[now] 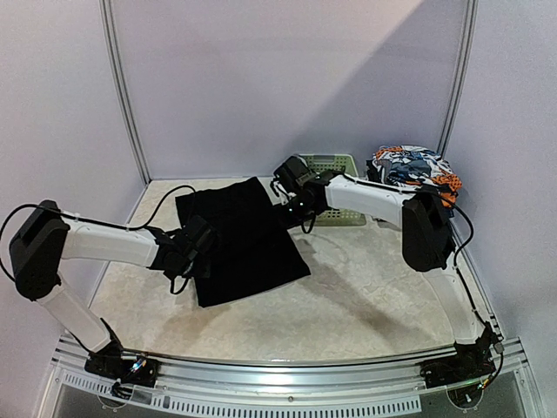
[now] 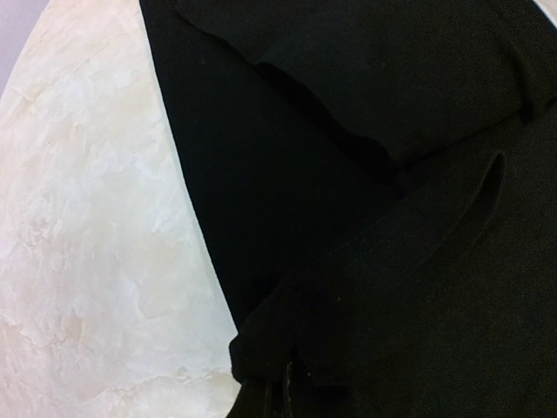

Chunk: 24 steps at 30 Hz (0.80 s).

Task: Fold and stack the mixed laundry pile
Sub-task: Fold the rectangle-folded T-shirt at the center of the board.

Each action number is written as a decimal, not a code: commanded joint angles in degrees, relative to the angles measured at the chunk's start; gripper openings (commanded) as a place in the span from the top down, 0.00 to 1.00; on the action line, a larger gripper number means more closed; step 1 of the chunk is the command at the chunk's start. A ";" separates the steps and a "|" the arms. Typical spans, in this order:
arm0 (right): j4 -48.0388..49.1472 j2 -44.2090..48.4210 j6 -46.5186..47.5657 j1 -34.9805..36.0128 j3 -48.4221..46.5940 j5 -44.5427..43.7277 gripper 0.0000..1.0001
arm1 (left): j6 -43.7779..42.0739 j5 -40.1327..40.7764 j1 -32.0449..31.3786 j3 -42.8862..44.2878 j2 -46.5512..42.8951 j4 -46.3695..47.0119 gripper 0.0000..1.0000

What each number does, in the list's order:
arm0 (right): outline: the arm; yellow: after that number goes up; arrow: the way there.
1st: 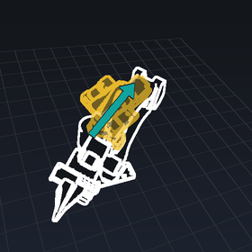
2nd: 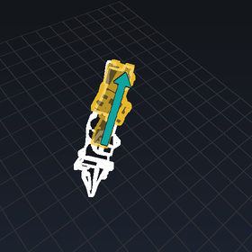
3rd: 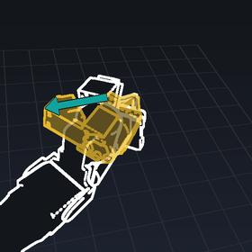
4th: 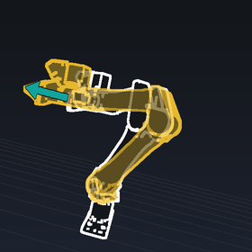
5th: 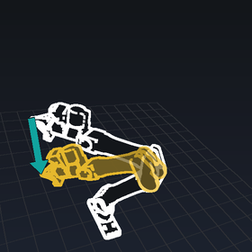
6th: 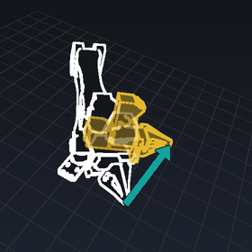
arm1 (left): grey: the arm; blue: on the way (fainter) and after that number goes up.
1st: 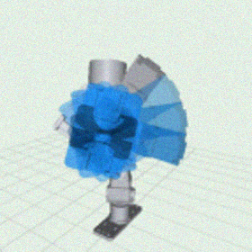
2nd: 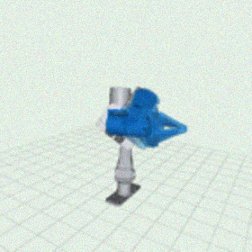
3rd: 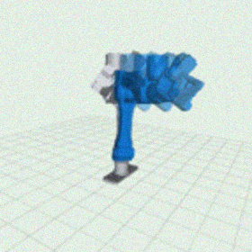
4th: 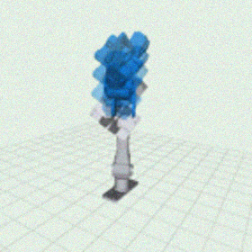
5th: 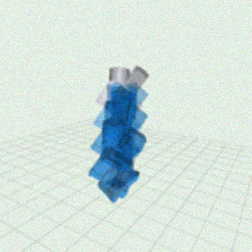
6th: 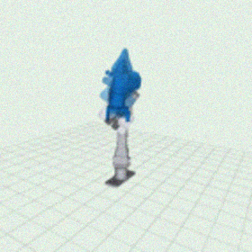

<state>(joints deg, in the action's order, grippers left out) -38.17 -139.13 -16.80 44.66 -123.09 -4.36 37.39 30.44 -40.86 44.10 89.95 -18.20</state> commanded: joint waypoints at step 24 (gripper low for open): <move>12.09 14.54 -2.40 -0.59 17.73 4.62 0.39 | -16.01 -9.73 0.07 3.58 -4.53 5.81 0.34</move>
<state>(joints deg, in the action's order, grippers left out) -31.16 -133.03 -17.50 44.16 -115.00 -4.27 27.29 29.06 -38.87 47.97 83.83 -15.53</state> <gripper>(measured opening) 0.632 0.712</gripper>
